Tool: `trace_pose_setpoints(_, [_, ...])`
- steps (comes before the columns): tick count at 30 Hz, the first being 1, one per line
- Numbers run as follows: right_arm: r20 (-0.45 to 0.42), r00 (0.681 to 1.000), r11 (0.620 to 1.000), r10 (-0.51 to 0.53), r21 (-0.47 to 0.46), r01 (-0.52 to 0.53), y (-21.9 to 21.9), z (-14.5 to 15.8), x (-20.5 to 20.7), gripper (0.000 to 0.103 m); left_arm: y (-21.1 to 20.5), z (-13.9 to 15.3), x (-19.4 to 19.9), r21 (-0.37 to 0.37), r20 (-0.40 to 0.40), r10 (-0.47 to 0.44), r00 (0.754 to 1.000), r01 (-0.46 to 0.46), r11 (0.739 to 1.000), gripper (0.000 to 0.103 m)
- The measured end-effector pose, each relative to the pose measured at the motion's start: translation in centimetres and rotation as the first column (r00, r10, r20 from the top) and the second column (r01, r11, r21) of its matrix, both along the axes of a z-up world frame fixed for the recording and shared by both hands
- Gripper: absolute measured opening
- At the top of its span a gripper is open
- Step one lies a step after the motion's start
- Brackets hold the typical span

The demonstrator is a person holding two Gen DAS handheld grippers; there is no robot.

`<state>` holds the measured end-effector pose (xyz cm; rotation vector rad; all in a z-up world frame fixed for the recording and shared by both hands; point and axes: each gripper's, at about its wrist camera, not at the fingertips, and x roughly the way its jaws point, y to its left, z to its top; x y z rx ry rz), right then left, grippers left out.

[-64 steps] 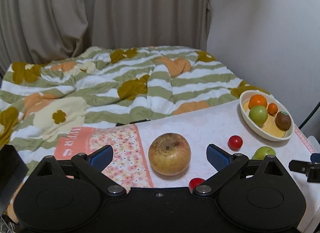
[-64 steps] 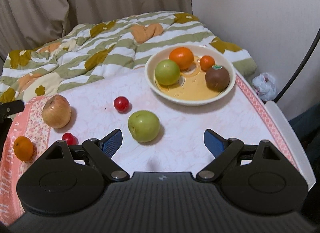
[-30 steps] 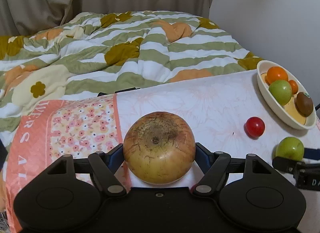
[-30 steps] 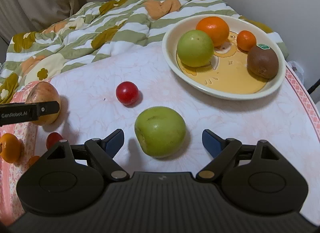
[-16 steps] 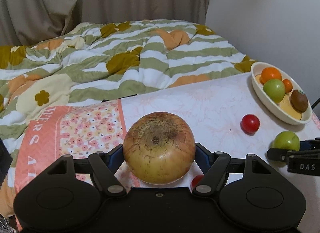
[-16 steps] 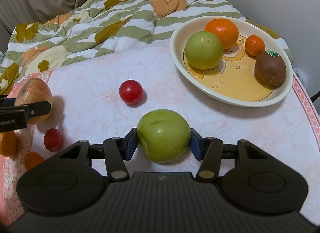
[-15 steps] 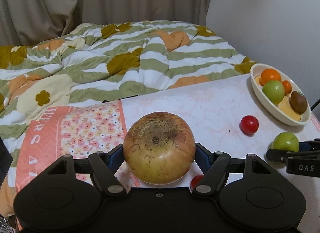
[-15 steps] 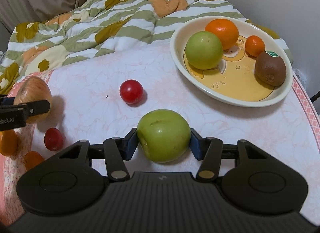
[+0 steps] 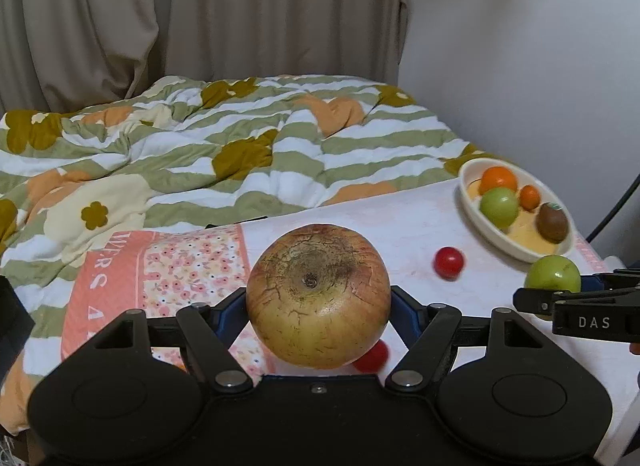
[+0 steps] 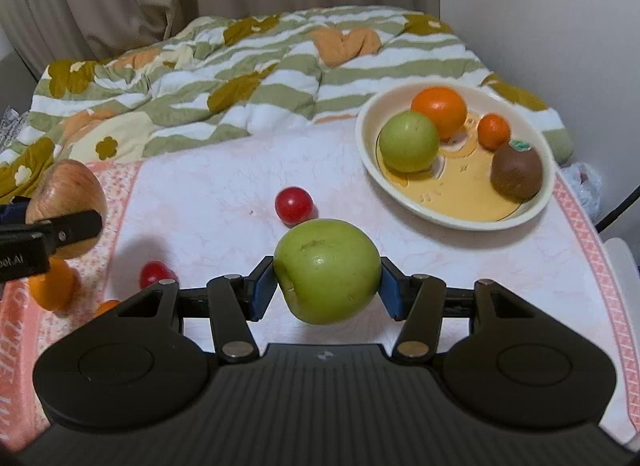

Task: Organize fruits
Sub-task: 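Carry the yellowish apple and green apple to the white bowl and release them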

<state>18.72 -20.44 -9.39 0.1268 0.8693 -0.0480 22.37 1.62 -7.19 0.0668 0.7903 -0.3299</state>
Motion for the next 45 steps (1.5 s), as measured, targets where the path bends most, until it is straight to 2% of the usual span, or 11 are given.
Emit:
trace_pose_setpoints(7, [0.032, 0.999, 1.0, -0.024, -0.006, 0.024, -1.0, 3.1, -2.4, 0.069, -1.5, 2.2, -2.4, -0.009, 0.038, -0.04, 0.998, 0.04, 0.999, 0.077])
trace_pose_setpoints(12, [0.068, 0.997, 1.0, -0.021, -0.005, 0.021, -3.3, 4.6, -3.7, 0.069, -3.5, 3.1, -4.0, -0.021, 0.057, -0.043, 0.997, 0.044, 0.999, 0.077])
trace_pose_setpoints(17, [0.089, 0.996, 1.0, 0.007, 0.004, -0.008, -6.9, 5.3, -4.0, 0.069, -6.4, 4.0, -5.1, -0.02, 0.087, -0.01, 0.996, 0.012, 1.0, 0.077])
trace_pose_setpoints(23, [0.08, 0.995, 0.998, 0.067, 0.009, -0.068, -11.7, 5.3, -3.4, 0.069, -10.8, 4.6, -5.7, -0.036, 0.086, 0.058, 0.995, -0.055, 0.998, 0.077])
trace_pose_setpoints(34, [0.089, 0.981, 0.985, 0.175, -0.01, -0.175, -19.6, 5.1, -0.2, 0.069, -18.9, 3.6, -4.6, -0.027, 0.074, 0.129, 0.989, -0.127, 0.992, 0.077])
trace_pose_setpoints(45, [0.072, 0.977, 0.979, 0.202, -0.004, -0.203, -23.7, 3.7, 3.6, 0.069, -26.0, 0.5, -0.5, 0.038, 0.014, 0.05, 0.999, -0.05, 0.998, 0.077])
